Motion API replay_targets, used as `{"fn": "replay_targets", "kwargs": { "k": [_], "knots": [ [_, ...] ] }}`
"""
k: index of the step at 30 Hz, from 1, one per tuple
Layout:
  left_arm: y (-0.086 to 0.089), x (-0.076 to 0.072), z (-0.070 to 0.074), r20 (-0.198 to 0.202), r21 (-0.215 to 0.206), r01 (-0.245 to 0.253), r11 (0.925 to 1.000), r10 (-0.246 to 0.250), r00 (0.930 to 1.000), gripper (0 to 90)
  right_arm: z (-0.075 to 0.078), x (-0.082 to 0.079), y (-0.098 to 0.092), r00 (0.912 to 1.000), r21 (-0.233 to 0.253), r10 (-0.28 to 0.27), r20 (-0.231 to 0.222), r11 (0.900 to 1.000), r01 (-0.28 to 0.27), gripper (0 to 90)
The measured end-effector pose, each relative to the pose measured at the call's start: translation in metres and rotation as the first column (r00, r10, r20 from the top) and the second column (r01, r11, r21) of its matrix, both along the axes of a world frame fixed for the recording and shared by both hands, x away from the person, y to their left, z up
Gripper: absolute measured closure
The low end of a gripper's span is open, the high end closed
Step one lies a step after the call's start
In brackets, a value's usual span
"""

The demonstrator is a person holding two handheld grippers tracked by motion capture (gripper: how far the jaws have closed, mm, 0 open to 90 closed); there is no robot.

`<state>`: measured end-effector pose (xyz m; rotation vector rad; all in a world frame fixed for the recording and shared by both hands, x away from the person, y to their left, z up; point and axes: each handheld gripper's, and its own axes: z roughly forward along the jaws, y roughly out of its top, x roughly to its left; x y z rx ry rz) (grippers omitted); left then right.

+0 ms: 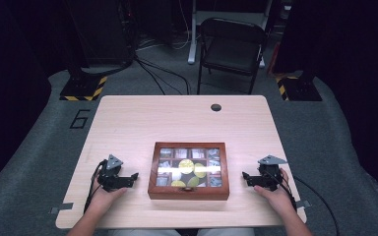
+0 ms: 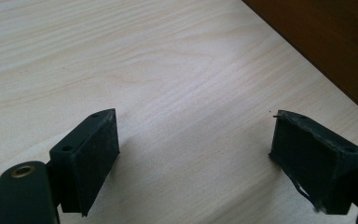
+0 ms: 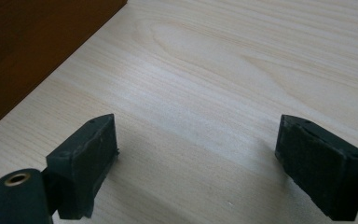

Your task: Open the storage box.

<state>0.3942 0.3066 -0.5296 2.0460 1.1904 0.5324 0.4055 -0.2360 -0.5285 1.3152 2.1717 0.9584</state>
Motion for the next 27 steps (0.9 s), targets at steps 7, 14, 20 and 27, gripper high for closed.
{"fn": "replay_targets", "kwargs": {
  "k": [7,14,20,27],
  "knots": [
    [-0.0004,-0.0009,0.0003,-0.004,0.002,0.008,1.0000,-0.008,1.0000,15.1,0.0000,0.0000,0.0000,1.0000,0.000,0.000,0.000,1.000,0.000,12.2],
    [-0.0008,-0.0009,0.0001,-0.003,-0.002,0.002,1.0000,-0.002,1.0000,15.3,0.0000,0.0000,0.0000,1.0000,0.000,0.000,0.000,1.000,0.000,12.2],
    [-0.0008,-0.0011,0.0002,-0.002,-0.001,-0.001,1.0000,0.001,1.0000,15.7,0.0004,-0.0015,0.0003,1.0000,0.002,0.000,-0.004,1.000,0.000,14.6],
    [-0.0005,-0.0015,-0.0003,0.009,-0.011,-0.018,0.9998,0.018,0.9998,17.9,0.0008,-0.0028,-0.0004,1.0000,0.005,-0.002,0.005,1.000,0.002,19.0]
  ]
}}
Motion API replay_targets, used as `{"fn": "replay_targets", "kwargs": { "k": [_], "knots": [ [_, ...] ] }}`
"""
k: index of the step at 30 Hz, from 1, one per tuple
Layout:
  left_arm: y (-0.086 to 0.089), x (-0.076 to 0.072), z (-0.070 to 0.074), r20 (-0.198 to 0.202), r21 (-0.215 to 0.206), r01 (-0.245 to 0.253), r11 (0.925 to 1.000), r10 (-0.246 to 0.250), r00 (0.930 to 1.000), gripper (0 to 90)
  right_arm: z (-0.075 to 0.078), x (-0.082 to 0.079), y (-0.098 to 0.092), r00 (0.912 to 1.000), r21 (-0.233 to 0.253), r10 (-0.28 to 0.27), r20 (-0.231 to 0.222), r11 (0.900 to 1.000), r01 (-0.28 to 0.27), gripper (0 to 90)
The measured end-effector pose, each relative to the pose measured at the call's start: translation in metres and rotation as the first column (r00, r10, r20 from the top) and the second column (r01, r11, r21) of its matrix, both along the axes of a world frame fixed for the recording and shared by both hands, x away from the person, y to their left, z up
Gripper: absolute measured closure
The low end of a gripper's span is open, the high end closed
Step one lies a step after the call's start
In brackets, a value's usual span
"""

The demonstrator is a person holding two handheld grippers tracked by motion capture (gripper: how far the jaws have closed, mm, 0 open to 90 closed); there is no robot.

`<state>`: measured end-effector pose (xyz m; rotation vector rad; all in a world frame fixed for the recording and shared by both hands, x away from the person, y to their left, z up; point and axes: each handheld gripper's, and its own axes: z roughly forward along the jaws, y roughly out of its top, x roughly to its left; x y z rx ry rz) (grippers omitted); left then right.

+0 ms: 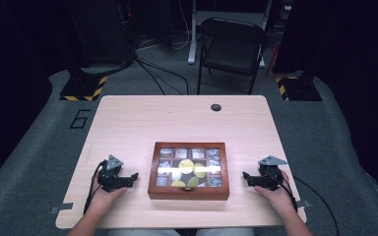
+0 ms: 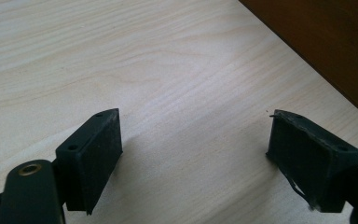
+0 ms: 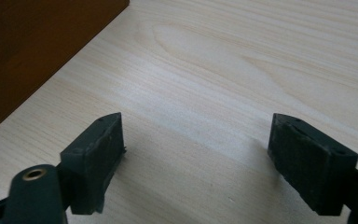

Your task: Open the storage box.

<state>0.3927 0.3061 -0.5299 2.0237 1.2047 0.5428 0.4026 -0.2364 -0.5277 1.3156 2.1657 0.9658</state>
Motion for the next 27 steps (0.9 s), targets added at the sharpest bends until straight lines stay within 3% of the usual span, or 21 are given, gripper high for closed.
{"fn": "replay_targets", "kwargs": {
  "k": [9,12,15,17,19,24,27],
  "knots": [
    [0.003,0.001,0.001,0.001,-0.008,-0.014,0.9999,0.014,0.9999,25.9,0.003,-0.003,0.000,1.0000,-0.001,0.004,-0.006,1.000,-0.004,34.3],
    [0.003,0.000,0.005,-0.022,-0.037,-0.002,0.9993,0.002,0.9998,29.8,0.004,-0.004,-0.001,0.9999,-0.011,0.010,0.002,1.000,-0.010,37.3],
    [0.002,-0.002,0.008,-0.029,-0.052,0.005,0.9986,-0.007,0.9996,32.6,0.005,-0.006,-0.002,0.9999,-0.003,0.008,-0.010,1.000,-0.008,39.2],
    [0.000,-0.006,0.012,-0.056,-0.111,0.013,0.9938,-0.019,0.9983,34.4,0.006,-0.008,-0.004,0.9996,0.007,0.006,-0.027,1.000,-0.006,40.3],
    [-0.001,-0.009,0.017,-0.054,-0.131,0.020,0.9912,-0.027,0.9982,34.4,0.008,-0.009,-0.005,0.9995,-0.001,0.002,-0.032,1.000,-0.002,39.5],
    [-0.003,-0.016,0.026,-0.040,-0.154,0.019,0.9879,-0.026,0.9989,34.4,0.016,-0.015,-0.001,0.9995,-0.019,0.006,-0.032,1.000,-0.007,38.7],
    [-0.003,-0.016,0.031,-0.045,-0.141,0.020,0.9898,-0.026,0.9986,34.4,0.024,-0.019,0.004,0.9991,-0.022,0.033,-0.026,0.999,-0.034,38.6]
  ]
}}
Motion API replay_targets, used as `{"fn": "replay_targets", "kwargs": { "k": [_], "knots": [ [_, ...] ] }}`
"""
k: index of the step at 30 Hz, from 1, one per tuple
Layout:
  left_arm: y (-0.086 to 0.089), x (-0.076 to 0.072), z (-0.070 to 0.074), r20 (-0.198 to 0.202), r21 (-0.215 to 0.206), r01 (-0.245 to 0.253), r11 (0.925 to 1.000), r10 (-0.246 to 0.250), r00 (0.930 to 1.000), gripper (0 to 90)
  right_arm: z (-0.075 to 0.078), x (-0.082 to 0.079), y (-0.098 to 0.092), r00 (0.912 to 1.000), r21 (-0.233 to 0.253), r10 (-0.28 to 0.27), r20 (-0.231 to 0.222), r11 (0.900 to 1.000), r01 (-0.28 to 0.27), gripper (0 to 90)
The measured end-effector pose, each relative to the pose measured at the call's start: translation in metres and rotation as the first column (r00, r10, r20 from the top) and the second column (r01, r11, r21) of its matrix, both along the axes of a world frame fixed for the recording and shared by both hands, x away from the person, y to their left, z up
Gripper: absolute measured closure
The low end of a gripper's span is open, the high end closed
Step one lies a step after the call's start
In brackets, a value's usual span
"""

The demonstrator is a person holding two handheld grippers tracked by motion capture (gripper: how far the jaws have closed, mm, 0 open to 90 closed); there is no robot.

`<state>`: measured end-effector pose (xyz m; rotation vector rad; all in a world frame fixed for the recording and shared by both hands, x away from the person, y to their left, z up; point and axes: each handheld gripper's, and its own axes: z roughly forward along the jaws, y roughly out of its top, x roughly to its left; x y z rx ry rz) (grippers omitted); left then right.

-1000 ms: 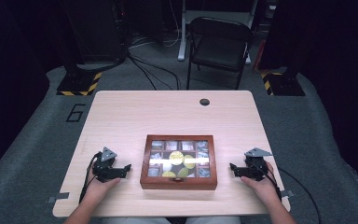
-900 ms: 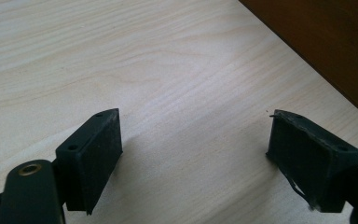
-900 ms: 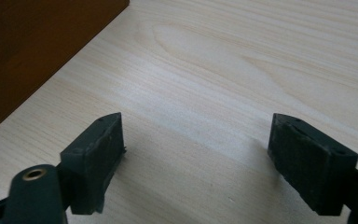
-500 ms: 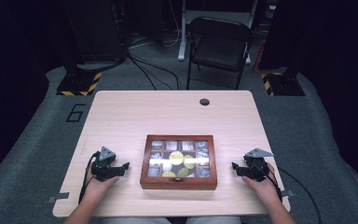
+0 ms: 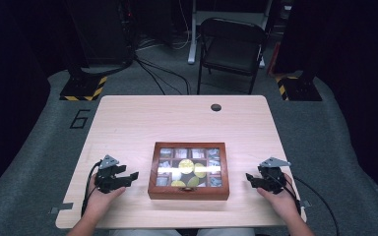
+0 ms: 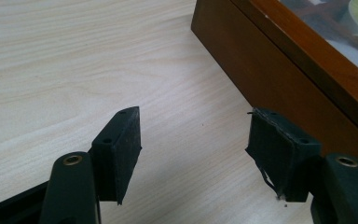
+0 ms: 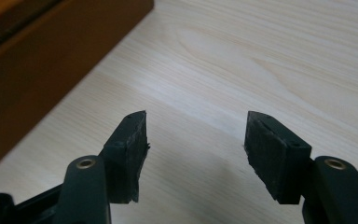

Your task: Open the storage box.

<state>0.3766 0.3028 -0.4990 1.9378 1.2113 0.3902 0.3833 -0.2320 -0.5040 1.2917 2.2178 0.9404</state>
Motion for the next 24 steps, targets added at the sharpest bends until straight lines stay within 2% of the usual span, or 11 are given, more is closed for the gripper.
{"fn": "replay_targets", "kwargs": {
  "k": [1,3,4,5,11,17,19,21,24],
  "knots": [
    [0.000,0.000,0.002,0.003,0.007,0.002,1.0000,-0.002,1.0000,34.4,0.002,-0.001,0.002,1.0000,0.017,-0.003,0.000,1.000,0.003,38.6],
    [-0.002,0.000,0.008,0.004,-0.007,0.006,1.0000,-0.005,1.0000,34.7,0.012,-0.004,0.006,1.0000,0.052,-0.004,-0.009,0.999,0.005,39.3],
    [-0.002,0.000,0.008,0.004,-0.007,0.006,1.0000,-0.005,1.0000,34.9,0.012,-0.004,0.006,1.0000,0.052,-0.004,-0.009,0.999,0.005,39.3],
    [-0.002,-0.001,0.011,0.003,-0.006,0.015,0.9999,-0.015,0.9999,35.0,0.016,-0.006,0.009,0.9999,0.079,0.007,-0.013,0.997,-0.006,40.1],
    [-0.006,-0.012,0.026,0.044,0.005,0.050,0.9987,-0.050,0.9978,35.6,0.028,-0.017,0.013,0.9989,0.060,0.043,0.015,0.997,-0.044,39.9],
    [-0.012,-0.023,0.037,0.067,-0.009,0.061,0.9981,-0.060,0.9959,36.6,0.040,-0.032,0.019,0.9941,0.091,0.085,0.067,0.992,-0.091,39.9],
    [-0.013,-0.025,0.039,0.074,-0.009,0.060,0.9981,-0.060,0.9955,36.5,0.042,-0.034,0.020,0.9943,0.092,0.083,0.068,0.992,-0.089,39.8],
    [-0.016,-0.028,0.041,0.082,-0.051,0.068,0.9963,-0.064,0.9946,32.1,0.047,-0.039,0.023,0.9932,0.094,0.085,0.079,0.991,-0.092,39.5],
    [-0.018,-0.030,0.041,0.084,-0.064,0.071,0.9954,-0.066,0.9943,31.0,0.050,-0.043,0.025,0.9921,0.095,0.094,0.083,0.990,-0.102,39.7]
  ]
}}
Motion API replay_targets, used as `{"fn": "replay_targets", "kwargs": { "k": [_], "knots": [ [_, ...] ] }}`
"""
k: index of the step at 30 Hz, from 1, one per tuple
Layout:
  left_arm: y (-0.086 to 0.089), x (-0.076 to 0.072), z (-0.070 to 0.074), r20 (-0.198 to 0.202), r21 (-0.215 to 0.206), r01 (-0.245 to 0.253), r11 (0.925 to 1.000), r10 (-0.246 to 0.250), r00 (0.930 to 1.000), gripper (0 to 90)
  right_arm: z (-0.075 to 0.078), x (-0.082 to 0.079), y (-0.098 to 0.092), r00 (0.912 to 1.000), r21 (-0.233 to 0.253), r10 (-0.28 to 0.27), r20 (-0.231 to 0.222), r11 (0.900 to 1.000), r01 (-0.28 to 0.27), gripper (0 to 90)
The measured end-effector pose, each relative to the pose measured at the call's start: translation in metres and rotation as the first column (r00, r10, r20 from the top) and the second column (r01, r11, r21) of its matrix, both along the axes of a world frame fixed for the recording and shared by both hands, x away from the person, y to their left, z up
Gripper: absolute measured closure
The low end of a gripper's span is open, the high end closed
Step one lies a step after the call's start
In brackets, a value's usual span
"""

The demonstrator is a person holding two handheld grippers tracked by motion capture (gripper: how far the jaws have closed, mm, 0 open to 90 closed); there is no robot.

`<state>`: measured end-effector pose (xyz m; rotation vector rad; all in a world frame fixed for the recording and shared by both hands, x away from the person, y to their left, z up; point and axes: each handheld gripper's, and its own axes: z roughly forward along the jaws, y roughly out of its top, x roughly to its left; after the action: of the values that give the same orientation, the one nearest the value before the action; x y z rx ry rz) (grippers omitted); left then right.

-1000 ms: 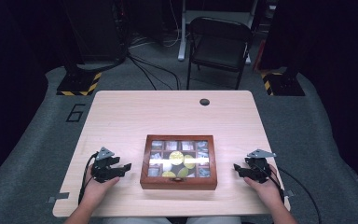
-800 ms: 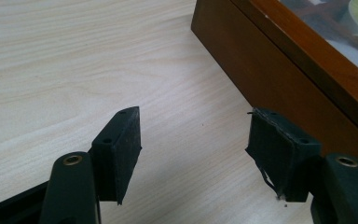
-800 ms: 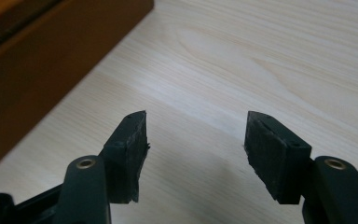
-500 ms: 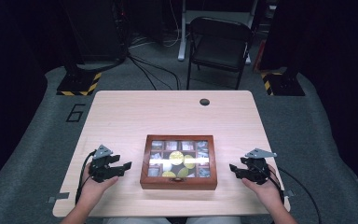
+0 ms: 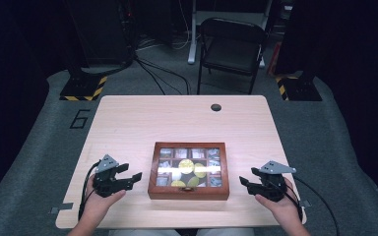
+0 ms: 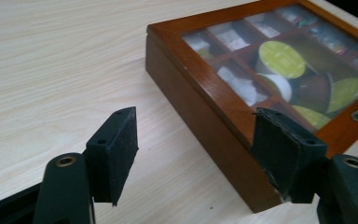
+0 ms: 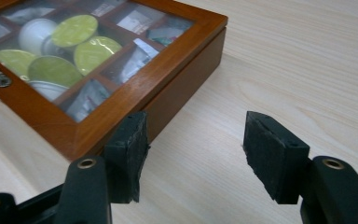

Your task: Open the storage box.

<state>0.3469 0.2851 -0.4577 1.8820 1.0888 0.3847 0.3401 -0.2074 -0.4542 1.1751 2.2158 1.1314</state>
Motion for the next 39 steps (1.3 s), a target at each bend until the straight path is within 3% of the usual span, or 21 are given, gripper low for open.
{"fn": "replay_targets", "kwargs": {
  "k": [10,18,23,32,39],
  "knots": [
    [-0.006,-0.013,0.007,0.008,0.003,0.041,0.9991,-0.041,0.9991,37.2,0.003,-0.012,0.008,0.9992,0.012,0.039,0.010,0.999,-0.039,42.3],
    [-0.017,-0.023,0.001,-0.009,0.000,0.061,0.9981,-0.061,0.9981,38.8,-0.001,-0.020,0.017,0.9978,0.014,0.065,0.014,0.998,-0.065,46.6],
    [-0.021,-0.030,-0.004,0.008,0.015,0.078,0.9968,-0.078,0.9969,41.2,-0.002,-0.023,0.023,0.9966,0.015,0.081,0.019,0.997,-0.081,46.9],
    [-0.022,-0.034,-0.012,-0.018,-0.015,0.092,0.9956,-0.093,0.9955,42.9,-0.003,-0.033,0.035,0.9926,0.032,0.120,0.018,0.992,-0.121,48.9],
    [-0.021,-0.038,-0.017,-0.002,-0.023,0.098,0.9949,-0.098,0.9952,45.0,-0.017,-0.037,0.042,0.9894,0.004,0.144,0.019,0.990,-0.144,48.5]
  ]
}}
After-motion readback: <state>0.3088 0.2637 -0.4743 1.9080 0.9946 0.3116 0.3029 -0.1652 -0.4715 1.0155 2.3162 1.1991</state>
